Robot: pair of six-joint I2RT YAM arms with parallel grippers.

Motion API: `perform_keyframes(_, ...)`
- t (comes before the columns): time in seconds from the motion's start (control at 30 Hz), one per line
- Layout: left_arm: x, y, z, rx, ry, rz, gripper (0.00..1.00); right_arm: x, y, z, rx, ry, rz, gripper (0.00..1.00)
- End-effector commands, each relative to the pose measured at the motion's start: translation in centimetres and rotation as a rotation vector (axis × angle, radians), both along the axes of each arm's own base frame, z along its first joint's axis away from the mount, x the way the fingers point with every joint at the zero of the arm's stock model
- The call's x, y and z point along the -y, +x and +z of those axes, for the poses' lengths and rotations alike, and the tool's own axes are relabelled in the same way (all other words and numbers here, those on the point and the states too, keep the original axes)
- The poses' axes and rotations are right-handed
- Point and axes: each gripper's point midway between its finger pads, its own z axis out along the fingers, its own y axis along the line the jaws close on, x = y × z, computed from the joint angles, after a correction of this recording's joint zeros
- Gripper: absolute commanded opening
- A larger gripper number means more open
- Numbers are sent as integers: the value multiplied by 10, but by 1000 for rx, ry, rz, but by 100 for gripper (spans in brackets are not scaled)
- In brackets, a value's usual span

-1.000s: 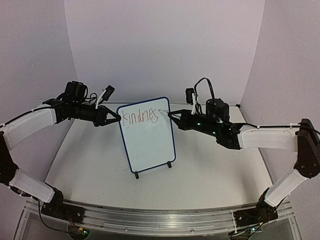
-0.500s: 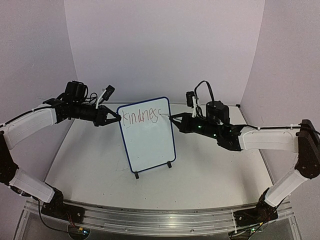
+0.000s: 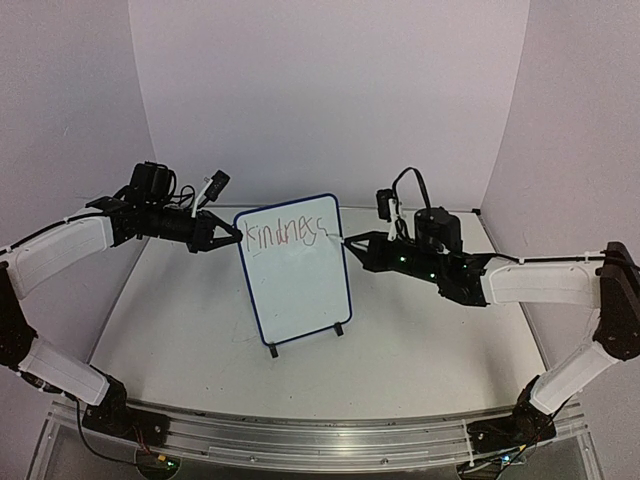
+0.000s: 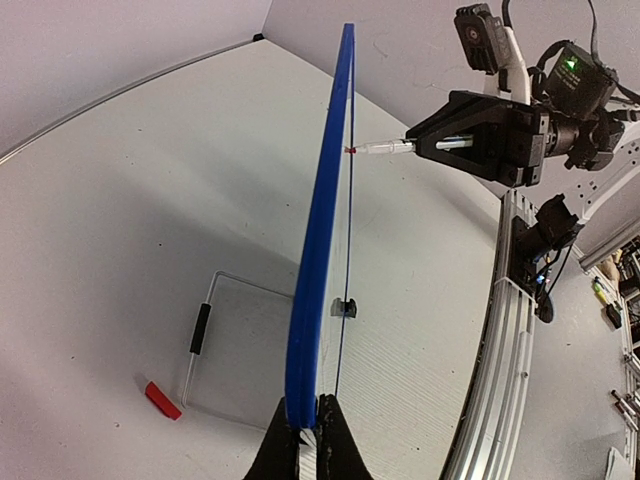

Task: Write a sentence on the whiteboard

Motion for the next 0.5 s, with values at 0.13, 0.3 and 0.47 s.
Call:
perform_keyframes(0.13,0,-4,-28,-51,87,-7,0,-5,-2,6,7,3,37,0)
perform_keyframes(0.3,0,-4,-29,-51,89,-5,0,-11,-1,18,29,30,59,0)
perform_keyframes(0.47,-1,-4,-28,-46,90,-3,0,-14,-9,41,58,105,101,0)
